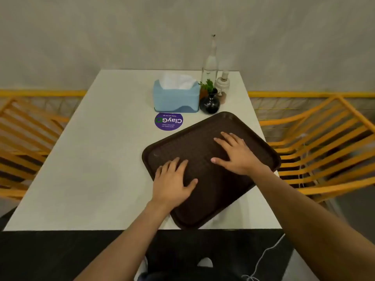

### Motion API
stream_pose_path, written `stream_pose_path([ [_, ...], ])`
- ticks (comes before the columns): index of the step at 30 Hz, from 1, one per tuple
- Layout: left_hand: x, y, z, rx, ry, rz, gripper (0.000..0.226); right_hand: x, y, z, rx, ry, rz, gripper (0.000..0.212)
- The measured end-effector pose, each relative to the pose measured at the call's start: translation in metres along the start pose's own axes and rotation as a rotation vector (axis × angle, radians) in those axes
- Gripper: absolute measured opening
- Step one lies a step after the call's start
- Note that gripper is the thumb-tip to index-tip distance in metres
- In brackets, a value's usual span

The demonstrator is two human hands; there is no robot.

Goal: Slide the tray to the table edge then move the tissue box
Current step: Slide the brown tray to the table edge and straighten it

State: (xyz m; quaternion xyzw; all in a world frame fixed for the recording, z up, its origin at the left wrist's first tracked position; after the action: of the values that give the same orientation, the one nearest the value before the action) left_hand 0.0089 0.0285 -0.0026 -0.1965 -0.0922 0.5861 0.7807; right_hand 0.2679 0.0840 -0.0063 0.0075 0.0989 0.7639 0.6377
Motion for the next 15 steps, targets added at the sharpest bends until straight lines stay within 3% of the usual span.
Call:
stream_pose_path([
  [7, -0.016, 0.005, -0.035, 0.129, 0.089, 0.011, 0.103, -0.005, -0.002, -0.029, -0.084, 0.128, -0.001, 0.087],
  [15, -0.012, 0.04, -0.01, 0.115, 0.157, -0.054, 0.095, -0.012, 0.04, -0.027, -0.176, 0.075, -0.114, 0.088],
])
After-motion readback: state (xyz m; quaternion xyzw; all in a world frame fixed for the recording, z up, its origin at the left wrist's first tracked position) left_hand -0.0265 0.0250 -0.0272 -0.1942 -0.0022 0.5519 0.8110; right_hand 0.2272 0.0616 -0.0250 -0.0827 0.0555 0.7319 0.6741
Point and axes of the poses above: each hand's wrist, its own x-axis towards the middle knuckle, its own z-axis out of the back of the hand, y = z × x, the point moved 3 cm from there along x, towards the middle knuckle, and after that the axes turned 7 degrees about -x, right-handed, at the moved point
